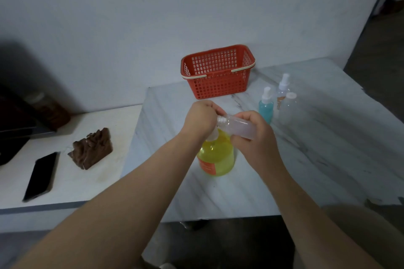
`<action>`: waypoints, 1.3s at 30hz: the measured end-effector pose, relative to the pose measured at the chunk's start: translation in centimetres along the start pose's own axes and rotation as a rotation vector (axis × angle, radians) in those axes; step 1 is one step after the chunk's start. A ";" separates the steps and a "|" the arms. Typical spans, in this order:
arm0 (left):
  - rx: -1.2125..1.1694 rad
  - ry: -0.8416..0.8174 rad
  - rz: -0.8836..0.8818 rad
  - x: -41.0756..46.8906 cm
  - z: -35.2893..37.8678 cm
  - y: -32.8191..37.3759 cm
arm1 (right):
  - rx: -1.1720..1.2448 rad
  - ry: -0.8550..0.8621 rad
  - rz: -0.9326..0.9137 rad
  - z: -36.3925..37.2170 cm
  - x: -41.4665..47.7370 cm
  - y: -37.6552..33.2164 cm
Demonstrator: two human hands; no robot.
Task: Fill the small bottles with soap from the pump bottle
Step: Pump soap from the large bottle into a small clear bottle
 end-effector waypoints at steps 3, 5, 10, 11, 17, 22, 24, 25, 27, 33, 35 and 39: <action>-0.010 0.029 0.010 0.0 -0.1 0.4 | 0.027 0.001 -0.011 -0.1 0.0 -0.4; -0.019 0.021 0.010 0.0 -0.3 0.5 | 0.048 -0.003 -0.018 -0.1 -0.1 -0.6; -0.031 0.013 0.008 0.0 -0.8 0.8 | 0.065 -0.004 -0.044 -0.2 0.0 -0.9; -0.023 0.008 0.008 0.0 -0.8 0.9 | 0.065 -0.001 -0.044 -0.2 0.0 -0.8; 0.054 -0.125 -0.001 0.0 -0.4 1.0 | 0.059 0.006 -0.032 -0.2 0.2 -0.5; 0.134 -0.143 0.005 -0.2 -0.3 0.9 | 0.028 -0.006 -0.040 -0.2 0.0 -0.6; 0.191 -0.123 0.004 0.1 -0.2 0.6 | 0.015 -0.011 -0.047 -0.3 0.1 -0.4; 0.196 -0.111 -0.003 0.3 -0.2 0.5 | 0.011 -0.014 -0.047 -0.3 0.2 -0.3; 0.200 -0.114 -0.012 0.4 0.0 0.3 | 0.001 -0.018 -0.030 -0.2 0.4 0.0; 0.080 -0.136 -0.016 0.4 0.1 0.0 | 0.014 0.002 0.005 0.4 0.5 0.3; 0.040 -0.112 -0.025 0.5 0.0 -0.1 | 0.016 0.009 0.006 0.5 0.5 0.2; 0.011 -0.086 -0.048 0.4 0.0 -0.4 | 0.010 0.009 -0.006 0.4 0.3 0.2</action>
Point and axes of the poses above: each hand's wrist, its own x-axis towards the middle knuckle, its own z-axis out of the palm, y = z × x, the point moved 3 cm from there along x, towards the middle knuckle, and after that the axes turned 9 degrees about -y, right-handed, at the moved point
